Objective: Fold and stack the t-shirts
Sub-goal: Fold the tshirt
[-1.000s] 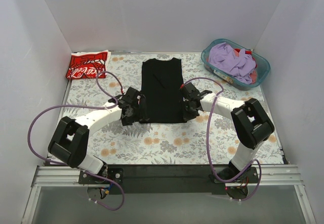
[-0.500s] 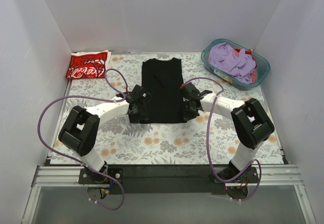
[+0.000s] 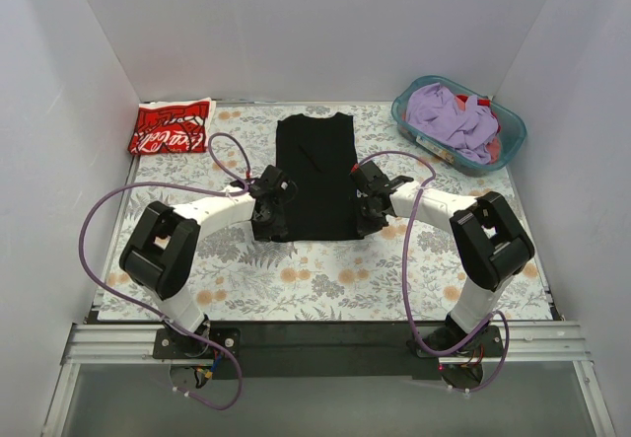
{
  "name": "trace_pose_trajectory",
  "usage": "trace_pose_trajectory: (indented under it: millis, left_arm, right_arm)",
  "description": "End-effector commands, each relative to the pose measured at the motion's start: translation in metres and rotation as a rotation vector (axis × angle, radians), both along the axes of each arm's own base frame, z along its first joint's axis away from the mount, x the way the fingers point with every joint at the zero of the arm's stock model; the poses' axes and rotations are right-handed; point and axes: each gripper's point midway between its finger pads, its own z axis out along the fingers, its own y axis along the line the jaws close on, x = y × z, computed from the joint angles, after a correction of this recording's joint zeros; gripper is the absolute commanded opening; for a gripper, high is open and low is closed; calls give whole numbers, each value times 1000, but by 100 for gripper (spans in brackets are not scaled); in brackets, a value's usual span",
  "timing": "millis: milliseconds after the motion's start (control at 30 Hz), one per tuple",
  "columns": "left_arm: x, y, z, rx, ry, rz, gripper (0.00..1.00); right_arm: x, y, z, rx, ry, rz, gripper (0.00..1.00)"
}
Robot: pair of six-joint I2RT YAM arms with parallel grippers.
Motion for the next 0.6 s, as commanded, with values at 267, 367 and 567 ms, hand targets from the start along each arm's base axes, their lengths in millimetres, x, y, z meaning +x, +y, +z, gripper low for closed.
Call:
trace_pose_trajectory:
  millis: [267, 367, 567]
  left_arm:
    - [-16, 21, -18, 117, 84, 9, 29]
    - [-18, 24, -20, 134, 91, 11, 26]
    - [-20, 26, -23, 143, 104, 8, 0]
  right_arm:
    - [-19, -16, -26, -74, 72, 5, 1]
    - [-18, -16, -26, -73, 71, 5, 1]
    - [-19, -14, -28, -72, 79, 18, 1]
